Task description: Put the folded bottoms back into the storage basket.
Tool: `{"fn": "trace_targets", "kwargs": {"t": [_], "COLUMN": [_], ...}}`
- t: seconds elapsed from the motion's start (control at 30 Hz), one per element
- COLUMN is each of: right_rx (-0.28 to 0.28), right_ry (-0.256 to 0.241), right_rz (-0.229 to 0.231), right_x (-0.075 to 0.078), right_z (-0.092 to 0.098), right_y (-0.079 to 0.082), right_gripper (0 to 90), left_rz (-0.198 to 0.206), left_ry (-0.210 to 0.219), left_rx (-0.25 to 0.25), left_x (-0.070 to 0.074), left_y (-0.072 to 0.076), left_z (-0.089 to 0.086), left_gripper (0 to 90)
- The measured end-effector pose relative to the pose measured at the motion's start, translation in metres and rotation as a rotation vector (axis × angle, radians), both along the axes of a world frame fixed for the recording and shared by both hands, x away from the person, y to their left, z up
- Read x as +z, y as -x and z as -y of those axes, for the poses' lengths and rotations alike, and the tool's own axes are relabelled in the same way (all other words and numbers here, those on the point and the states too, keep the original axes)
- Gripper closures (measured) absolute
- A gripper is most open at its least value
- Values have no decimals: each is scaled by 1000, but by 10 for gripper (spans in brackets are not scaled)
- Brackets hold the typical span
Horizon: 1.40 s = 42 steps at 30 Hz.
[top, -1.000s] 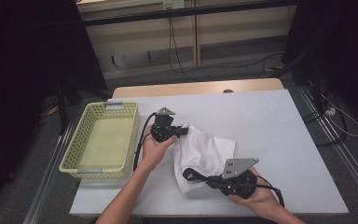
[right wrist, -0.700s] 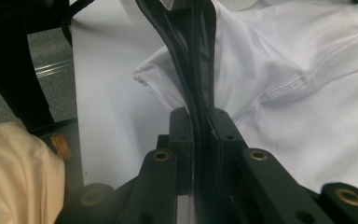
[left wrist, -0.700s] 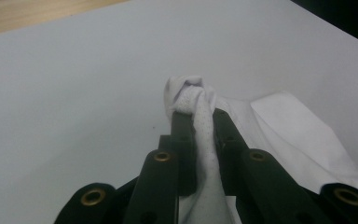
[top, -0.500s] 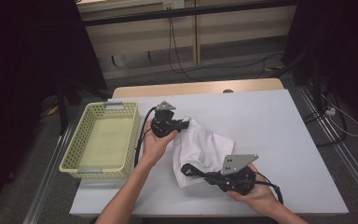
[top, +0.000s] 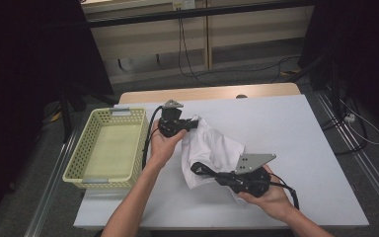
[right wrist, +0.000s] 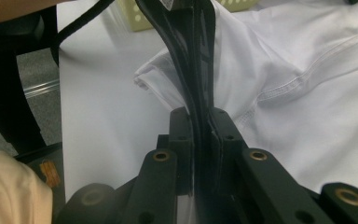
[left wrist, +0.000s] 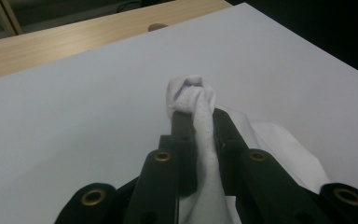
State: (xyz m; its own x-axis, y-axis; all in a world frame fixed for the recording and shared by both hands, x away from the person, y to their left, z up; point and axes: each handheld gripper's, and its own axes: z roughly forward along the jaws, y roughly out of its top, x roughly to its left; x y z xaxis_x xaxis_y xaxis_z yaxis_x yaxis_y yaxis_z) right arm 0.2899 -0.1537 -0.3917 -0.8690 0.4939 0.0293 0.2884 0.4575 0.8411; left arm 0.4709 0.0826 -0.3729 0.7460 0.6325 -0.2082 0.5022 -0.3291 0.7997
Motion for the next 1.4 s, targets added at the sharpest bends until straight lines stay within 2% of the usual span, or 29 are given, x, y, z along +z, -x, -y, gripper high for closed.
{"fn": "trace_targets", "kwargs": {"t": [0.17, 0.33, 0.67, 0.77, 0.93, 1.2, 1.4], "right_rx": [9, 2, -5, -3, -2, -5, -9], "right_ry": [11, 8, -23, -45, -49, -54, -91], "right_rz": [28, 37, 63, 55, 63, 96, 112], "right_x": [10, 15, 28, 30, 33, 43, 48], "right_z": [-3, -3, -4, -5, -9, -14, -17], "right_y": [-2, -4, -11, -14, -18, -24, -29], "right_gripper": [809, 809, 809, 810, 809, 809, 809], "left_rz": [5, 4, 20, 27, 39, 55, 64], "left_ry": [7, 12, 23, 31, 21, 45, 43], "left_rx": [8, 16, 41, 49, 60, 92, 103], "left_x": [8, 13, 27, 32, 40, 48, 57], "left_y": [-3, -7, -13, -14, -15, -19, -22], "left_z": [-1, -4, -10, -13, -20, -32, -38], "left_gripper": [821, 821, 822, 822, 822, 822, 822]}}
